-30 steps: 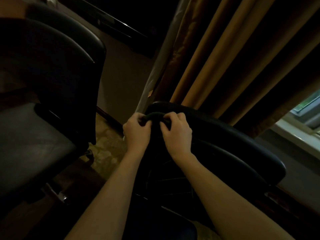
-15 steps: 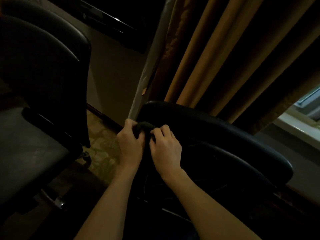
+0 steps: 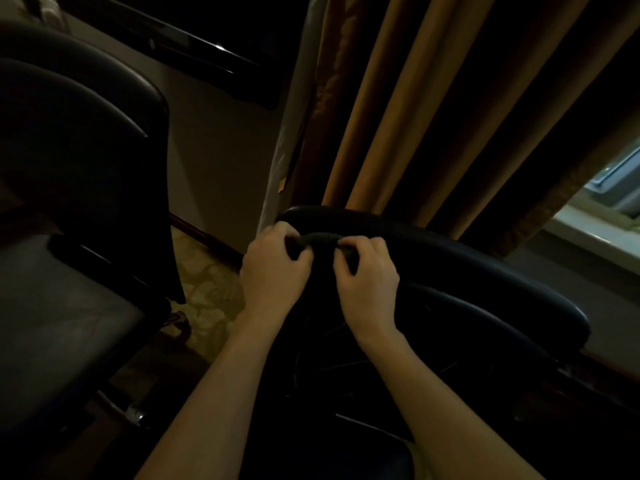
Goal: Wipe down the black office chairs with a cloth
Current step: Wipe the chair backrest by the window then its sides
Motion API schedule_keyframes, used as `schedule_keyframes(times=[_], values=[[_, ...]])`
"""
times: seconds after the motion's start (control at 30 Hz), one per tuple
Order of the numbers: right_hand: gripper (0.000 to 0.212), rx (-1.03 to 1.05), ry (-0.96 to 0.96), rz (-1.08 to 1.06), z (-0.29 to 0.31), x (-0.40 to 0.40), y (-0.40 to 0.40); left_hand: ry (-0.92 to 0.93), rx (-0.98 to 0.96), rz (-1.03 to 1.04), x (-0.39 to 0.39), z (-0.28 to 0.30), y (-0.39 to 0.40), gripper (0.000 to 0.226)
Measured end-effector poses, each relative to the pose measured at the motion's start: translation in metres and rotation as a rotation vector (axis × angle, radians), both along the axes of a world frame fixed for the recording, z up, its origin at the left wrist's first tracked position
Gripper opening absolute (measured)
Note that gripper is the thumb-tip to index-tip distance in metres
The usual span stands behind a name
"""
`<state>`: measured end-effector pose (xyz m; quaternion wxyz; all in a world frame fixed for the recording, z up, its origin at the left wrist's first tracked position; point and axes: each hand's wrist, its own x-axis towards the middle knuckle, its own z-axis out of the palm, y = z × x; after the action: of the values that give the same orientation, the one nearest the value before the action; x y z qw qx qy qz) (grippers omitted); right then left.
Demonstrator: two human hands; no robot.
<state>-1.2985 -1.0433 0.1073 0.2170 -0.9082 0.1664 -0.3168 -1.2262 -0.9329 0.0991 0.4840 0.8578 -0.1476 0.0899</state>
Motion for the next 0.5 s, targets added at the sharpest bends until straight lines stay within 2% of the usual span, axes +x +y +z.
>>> schedule_keyframes(times=[0.1,0.2,0.27,0.37,0.5], values=[[0.021,-0.131,0.071,0.005,-0.008,0.005,-0.010,0.086,0.029,0.075,-0.001,-0.002,-0.014,0.014],[0.021,-0.296,0.067,0.036,-0.017,0.001,-0.012,0.091,-0.052,0.143,-0.007,-0.017,-0.019,0.011],[0.019,-0.372,0.072,0.054,-0.017,-0.001,-0.014,0.192,-0.087,0.176,-0.007,-0.020,-0.021,0.010],[0.016,-0.384,0.102,0.054,-0.014,-0.002,-0.019,0.358,-0.102,0.203,-0.005,-0.013,-0.032,0.010],[0.014,-0.350,0.094,-0.014,-0.013,-0.023,-0.039,0.433,-0.109,0.221,-0.028,0.001,-0.060,0.016]])
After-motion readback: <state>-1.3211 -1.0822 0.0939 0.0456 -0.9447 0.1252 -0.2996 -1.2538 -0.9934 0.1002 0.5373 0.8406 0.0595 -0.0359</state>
